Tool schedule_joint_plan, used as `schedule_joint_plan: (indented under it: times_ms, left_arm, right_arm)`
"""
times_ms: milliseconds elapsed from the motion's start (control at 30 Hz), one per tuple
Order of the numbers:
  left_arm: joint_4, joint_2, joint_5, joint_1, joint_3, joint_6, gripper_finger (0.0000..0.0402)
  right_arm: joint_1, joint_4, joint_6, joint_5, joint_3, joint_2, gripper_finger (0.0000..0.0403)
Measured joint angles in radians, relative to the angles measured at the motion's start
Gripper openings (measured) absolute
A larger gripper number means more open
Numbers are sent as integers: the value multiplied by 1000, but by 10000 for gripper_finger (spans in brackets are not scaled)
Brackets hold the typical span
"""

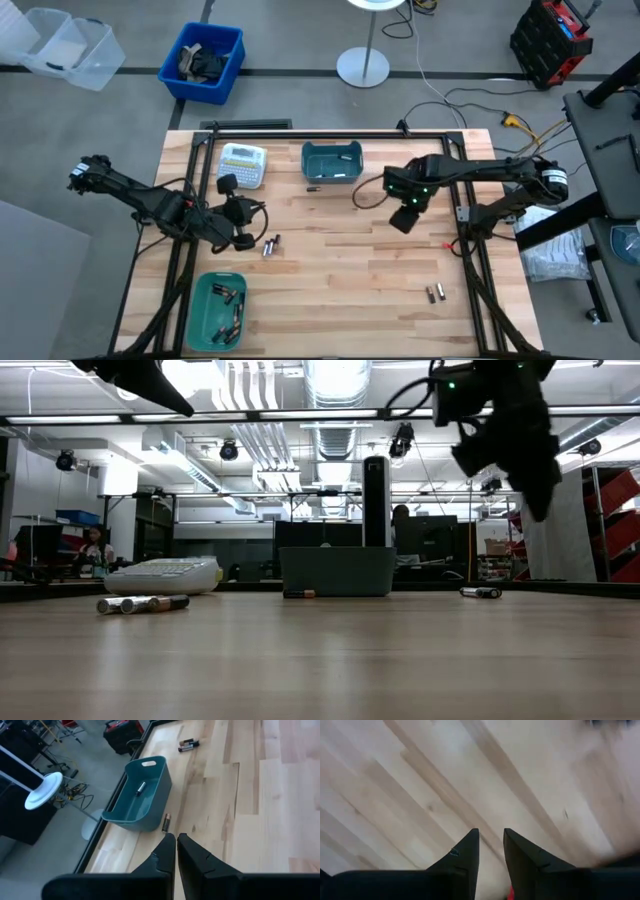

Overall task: Sort batteries
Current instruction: Put the silver battery into the blue bin

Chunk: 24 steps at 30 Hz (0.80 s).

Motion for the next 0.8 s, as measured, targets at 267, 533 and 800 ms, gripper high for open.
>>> schedule_joint_plan:
  times_ms: [267,533,800]
  left_arm:
    - [0,0,0,0,0,-5,0]
    - [-1,0,-1,0,-5,-11,0]
    - [1,0,-2,0,-5,-23,0]
  right_arm:
    - [114,-61,165,-26,-30,-48,109]
    - [272,-59,357,-27,-35,-90,143]
    - [503,-16,639,-26,-110,-136,169]
